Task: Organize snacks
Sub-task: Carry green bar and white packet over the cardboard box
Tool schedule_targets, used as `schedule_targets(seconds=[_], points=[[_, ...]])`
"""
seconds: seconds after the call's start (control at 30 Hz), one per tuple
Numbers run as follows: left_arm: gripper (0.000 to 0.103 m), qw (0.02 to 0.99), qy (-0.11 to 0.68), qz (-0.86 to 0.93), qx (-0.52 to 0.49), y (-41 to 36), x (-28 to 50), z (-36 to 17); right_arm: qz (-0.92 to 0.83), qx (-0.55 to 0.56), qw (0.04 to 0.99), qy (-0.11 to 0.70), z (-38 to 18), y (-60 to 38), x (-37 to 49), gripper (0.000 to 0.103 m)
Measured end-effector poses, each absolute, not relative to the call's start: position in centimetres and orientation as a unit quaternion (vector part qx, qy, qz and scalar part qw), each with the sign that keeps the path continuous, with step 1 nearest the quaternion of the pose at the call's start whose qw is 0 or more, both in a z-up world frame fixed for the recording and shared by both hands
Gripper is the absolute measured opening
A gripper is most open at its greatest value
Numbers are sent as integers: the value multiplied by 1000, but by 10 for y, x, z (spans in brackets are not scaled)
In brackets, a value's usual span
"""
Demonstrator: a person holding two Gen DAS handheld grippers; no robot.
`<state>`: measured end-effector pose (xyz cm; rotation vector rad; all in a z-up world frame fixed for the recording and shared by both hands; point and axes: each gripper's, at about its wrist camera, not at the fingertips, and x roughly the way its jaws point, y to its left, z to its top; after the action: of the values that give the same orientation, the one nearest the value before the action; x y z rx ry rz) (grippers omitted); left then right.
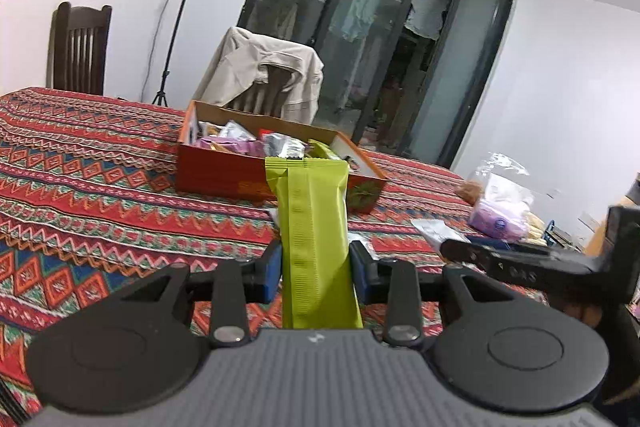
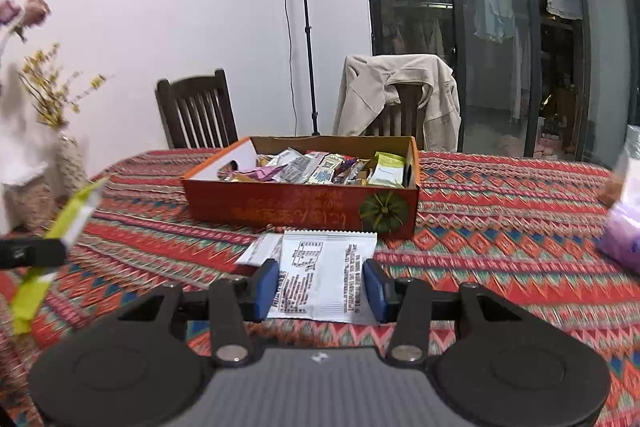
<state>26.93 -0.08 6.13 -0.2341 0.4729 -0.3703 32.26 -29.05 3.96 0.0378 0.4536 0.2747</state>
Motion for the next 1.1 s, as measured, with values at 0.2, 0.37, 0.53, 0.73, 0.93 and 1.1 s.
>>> schedule_targets(seconds=[0.2,0.37,0.53,0.73,0.93,1.1], points=[[36,947,242,-187,-100,-19,255,61,141,40,966,212,38,-310,268,45],[36,946,247,-186,-95,-25,254,60,144,48,965,215,30,-317,253,45],[36,946,250,-183,-95,-22,265,59,148,54,964,217,24,-319,255,45],[36,946,240,-201,-88,-11,312,80,159,40,963,213,33,-312,278,45],[36,948,237,-195,-82,-2,412,106,178,22,965,193,66,-307,344,45],[36,941,271,-181,-90,0,514,105,179,18,962,204,84,-299,434,45]])
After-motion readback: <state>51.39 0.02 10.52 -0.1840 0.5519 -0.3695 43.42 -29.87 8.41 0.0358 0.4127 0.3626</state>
